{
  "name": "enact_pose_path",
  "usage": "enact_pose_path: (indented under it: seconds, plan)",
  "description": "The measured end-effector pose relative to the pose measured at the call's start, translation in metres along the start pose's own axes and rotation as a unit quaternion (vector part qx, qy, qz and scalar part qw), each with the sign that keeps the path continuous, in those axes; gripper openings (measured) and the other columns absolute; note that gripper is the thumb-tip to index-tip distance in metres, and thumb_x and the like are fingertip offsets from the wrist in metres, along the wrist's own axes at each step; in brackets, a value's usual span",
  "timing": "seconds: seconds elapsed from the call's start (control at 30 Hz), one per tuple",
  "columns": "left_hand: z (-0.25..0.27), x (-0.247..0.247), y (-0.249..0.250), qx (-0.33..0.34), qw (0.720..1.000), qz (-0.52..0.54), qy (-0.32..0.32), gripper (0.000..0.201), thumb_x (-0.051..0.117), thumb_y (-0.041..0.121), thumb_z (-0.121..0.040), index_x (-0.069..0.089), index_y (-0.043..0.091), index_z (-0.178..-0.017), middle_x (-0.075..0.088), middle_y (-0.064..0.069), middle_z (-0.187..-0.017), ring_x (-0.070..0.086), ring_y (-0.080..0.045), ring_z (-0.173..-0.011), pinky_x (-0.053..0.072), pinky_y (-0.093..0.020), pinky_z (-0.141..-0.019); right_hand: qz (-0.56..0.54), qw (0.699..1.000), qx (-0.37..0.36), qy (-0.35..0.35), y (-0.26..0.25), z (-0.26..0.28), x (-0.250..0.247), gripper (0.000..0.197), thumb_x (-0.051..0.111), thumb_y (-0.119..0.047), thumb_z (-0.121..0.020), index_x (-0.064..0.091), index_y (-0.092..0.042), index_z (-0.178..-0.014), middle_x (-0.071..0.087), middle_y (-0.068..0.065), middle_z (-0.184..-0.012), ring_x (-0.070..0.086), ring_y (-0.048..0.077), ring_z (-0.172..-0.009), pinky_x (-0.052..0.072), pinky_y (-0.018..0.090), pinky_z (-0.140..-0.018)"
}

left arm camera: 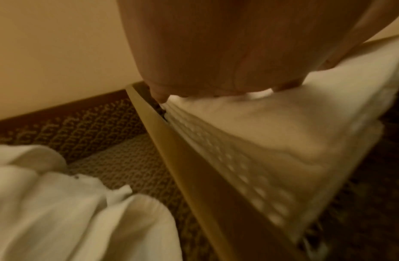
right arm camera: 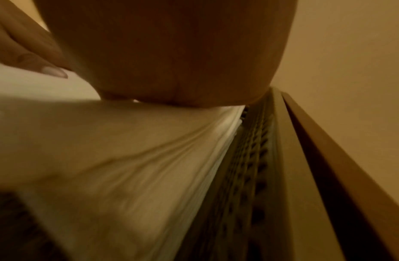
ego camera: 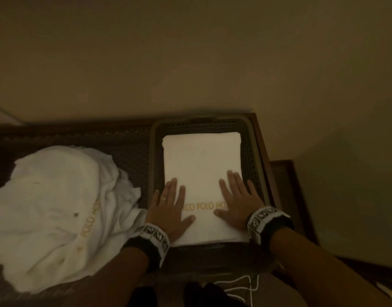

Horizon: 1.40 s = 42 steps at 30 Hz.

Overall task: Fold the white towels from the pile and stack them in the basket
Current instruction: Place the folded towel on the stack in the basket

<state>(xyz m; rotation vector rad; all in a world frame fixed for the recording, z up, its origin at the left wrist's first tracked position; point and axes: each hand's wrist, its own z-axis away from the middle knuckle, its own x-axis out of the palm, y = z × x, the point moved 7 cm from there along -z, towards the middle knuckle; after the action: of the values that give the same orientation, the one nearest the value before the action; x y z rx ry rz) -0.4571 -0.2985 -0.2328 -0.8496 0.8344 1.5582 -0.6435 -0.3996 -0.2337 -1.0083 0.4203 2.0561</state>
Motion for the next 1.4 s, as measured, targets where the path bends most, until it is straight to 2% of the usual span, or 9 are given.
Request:
enact_pose_path:
  seconds: [0.1,0.3,0.43,0.53,0.77,0.9,1.13,1.27,1.4]
  plan:
    - [0.010,0.019,0.000,0.003,0.999,0.014,0.031,0.093,0.021,0.078,-0.087,0.013,0.017,-0.157,-0.002,-0.009,-0.164,0.014,-0.027,-0.151,0.009,-0.053,-0.115,-0.001,1.000,0.006,0.002,0.002,0.013,0.023,0.092,0.016,-0.077,-0.086,-0.029,-0.024,-0.147,-0.043,0.005,-0.150,-0.031,0.025,-0.143,-0.016,0.048,-0.112]
    - [-0.001,-0.002,0.005,0.012,0.999,-0.021,-0.039,0.091,0.032,0.070,-0.090,-0.010,0.023,-0.156,-0.024,-0.005,-0.162,-0.009,-0.024,-0.151,0.006,-0.054,-0.119,0.020,0.997,0.057,-0.040,0.001,0.002,0.009,0.095,0.029,-0.072,-0.088,-0.019,-0.021,-0.152,-0.033,0.008,-0.156,-0.020,0.026,-0.147,-0.006,0.053,-0.117]
    - [0.025,-0.037,-0.010,0.056,0.998,0.007,0.002,0.056,0.039,0.050,-0.097,0.037,0.019,-0.144,0.033,-0.009,-0.155,0.045,-0.028,-0.132,0.044,-0.044,-0.102,0.082,0.994,0.065,0.026,-0.026,0.005,-0.035,0.066,0.040,-0.054,-0.092,0.038,-0.011,-0.143,0.033,0.017,-0.151,0.036,0.033,-0.135,0.025,0.049,-0.110]
    - [0.051,-0.063,-0.043,0.058,0.994,-0.002,0.090,0.033,0.039,0.040,-0.099,0.058,0.017,-0.112,0.064,-0.006,-0.115,0.062,-0.024,-0.101,0.045,-0.034,-0.079,0.075,0.994,0.031,0.068,-0.065,0.007,-0.074,0.035,0.040,-0.041,-0.095,0.061,-0.021,-0.115,0.062,0.004,-0.118,0.058,0.024,-0.109,0.040,0.040,-0.097]
    - [0.098,-0.058,-0.180,-0.033,0.984,0.072,0.163,0.038,0.035,0.033,-0.092,0.065,0.011,-0.084,0.066,-0.010,-0.086,0.066,-0.031,-0.079,0.046,-0.032,-0.063,-0.015,0.992,-0.013,0.123,-0.182,0.000,-0.116,0.034,0.041,-0.038,-0.097,0.062,-0.014,-0.110,0.064,0.008,-0.109,0.063,0.028,-0.098,0.052,0.038,-0.083]
    - [0.114,-0.056,-0.251,-0.048,0.986,0.011,0.158,0.027,0.043,0.026,-0.097,0.061,0.017,-0.116,0.059,-0.005,-0.114,0.058,-0.025,-0.104,0.047,-0.036,-0.080,-0.036,0.994,-0.009,0.107,-0.249,-0.009,-0.111,0.035,0.043,-0.038,-0.096,0.063,-0.012,-0.105,0.065,0.010,-0.108,0.064,0.029,-0.098,0.051,0.035,-0.080]
    - [0.096,-0.050,-0.298,0.069,0.987,-0.120,0.078,0.058,0.045,0.032,-0.096,0.027,0.029,-0.151,0.032,-0.005,-0.150,0.038,-0.027,-0.131,0.034,-0.039,-0.103,-0.077,0.996,0.022,0.027,-0.346,-0.021,-0.068,0.055,0.039,-0.064,-0.092,0.060,-0.017,-0.110,0.062,0.008,-0.110,0.061,0.025,-0.099,0.047,0.035,-0.079]
    - [0.083,-0.043,-0.295,0.120,0.976,-0.169,0.068,0.043,0.044,0.031,-0.097,0.043,0.029,-0.139,0.039,-0.005,-0.143,0.041,-0.028,-0.127,0.034,-0.043,-0.100,-0.186,0.979,0.084,0.001,-0.370,-0.023,-0.045,0.075,0.044,-0.082,-0.078,0.055,-0.020,-0.119,0.061,0.004,-0.113,0.056,0.018,-0.094,0.043,0.032,-0.076]
    - [0.074,-0.045,-0.292,0.159,0.966,-0.186,0.082,0.028,0.044,0.023,-0.096,0.057,0.023,-0.121,0.053,-0.005,-0.121,0.051,-0.028,-0.113,0.038,-0.039,-0.090,-0.264,0.952,0.153,-0.002,-0.375,-0.029,-0.021,0.055,0.053,-0.057,-0.088,0.048,-0.019,-0.126,0.057,0.006,-0.122,0.058,0.023,-0.106,0.048,0.034,-0.084]
